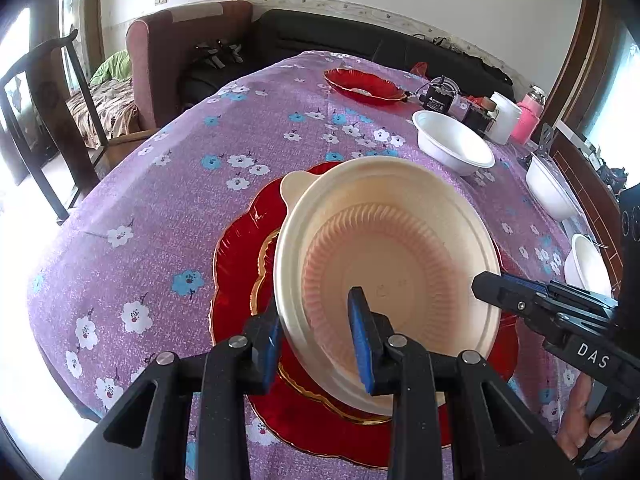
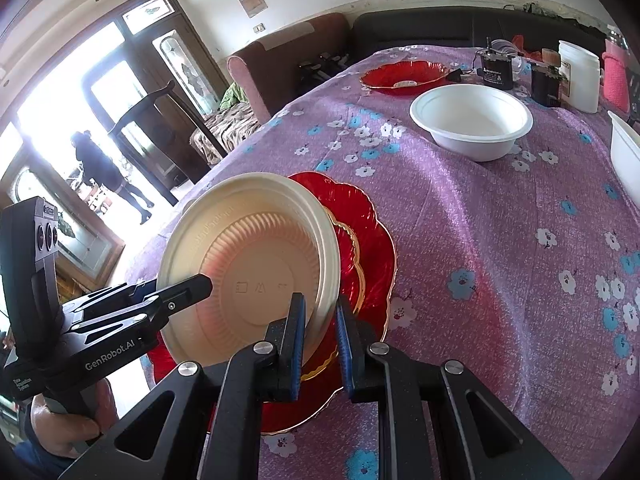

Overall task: Organize plates and bowls
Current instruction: 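Lower the beige bowl onto the center of the red plates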

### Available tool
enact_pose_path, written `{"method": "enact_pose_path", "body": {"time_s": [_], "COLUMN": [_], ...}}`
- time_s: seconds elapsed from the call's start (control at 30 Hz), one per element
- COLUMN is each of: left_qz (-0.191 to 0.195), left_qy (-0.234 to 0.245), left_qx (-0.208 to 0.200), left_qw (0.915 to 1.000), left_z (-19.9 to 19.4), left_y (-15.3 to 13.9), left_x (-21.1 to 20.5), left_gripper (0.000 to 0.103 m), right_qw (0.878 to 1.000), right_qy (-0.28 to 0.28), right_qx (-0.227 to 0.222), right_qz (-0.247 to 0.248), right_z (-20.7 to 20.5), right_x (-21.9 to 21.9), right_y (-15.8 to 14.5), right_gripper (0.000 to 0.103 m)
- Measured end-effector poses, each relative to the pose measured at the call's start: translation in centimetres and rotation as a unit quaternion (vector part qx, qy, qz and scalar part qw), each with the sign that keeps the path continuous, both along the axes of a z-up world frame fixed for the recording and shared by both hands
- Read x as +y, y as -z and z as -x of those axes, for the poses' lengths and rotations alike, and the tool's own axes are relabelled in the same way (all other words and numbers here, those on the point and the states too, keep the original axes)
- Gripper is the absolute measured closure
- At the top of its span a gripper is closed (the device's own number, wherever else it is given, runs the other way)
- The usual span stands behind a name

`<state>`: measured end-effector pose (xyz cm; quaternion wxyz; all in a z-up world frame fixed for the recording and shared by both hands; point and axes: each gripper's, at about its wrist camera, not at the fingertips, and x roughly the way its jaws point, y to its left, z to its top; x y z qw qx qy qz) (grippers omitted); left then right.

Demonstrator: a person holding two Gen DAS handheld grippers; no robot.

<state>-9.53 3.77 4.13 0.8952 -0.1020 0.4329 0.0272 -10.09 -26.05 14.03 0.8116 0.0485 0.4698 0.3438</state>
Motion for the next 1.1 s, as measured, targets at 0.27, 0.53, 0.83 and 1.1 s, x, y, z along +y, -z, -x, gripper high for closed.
{"method": "enact_pose_path", "body": {"time_s": [0.27,0.53,0.83,1.1], "left_qz": [-0.001,-0.001,0.0,-0.004], "left_qy": [-0.001,-0.001,0.001,0.0], "left_qx": [0.0,0.0,0.002,0.0], "left_qw": [1.0,1.0,1.0,1.0], "left_z": [0.02,0.04,0.17,0.1], "left_y": [-0.01,-0.01,-0.02,-0.3], "left_x": [-0.02,0.06,0.07,-0.29], "left_gripper": [0.074,0.073,0.069,0.063], "right_qw": [1.0,1.0,1.0,1.0], "right_qy": [0.0,-0.001,-0.001,-0.002], "right_qx": [-0.002,-0.003,0.0,0.004], "right_qz": [-0.003,-0.006,-0.015,-0.022], "right_z": [0.05,0.16,0.14,0.11], "right_x": [-0.26,-0.35,-0.6,-0.87], "right_y": [0.03,0.06,-0.09,-0.13], "right_gripper": [0.086,0.086,0.086,0.086]}}
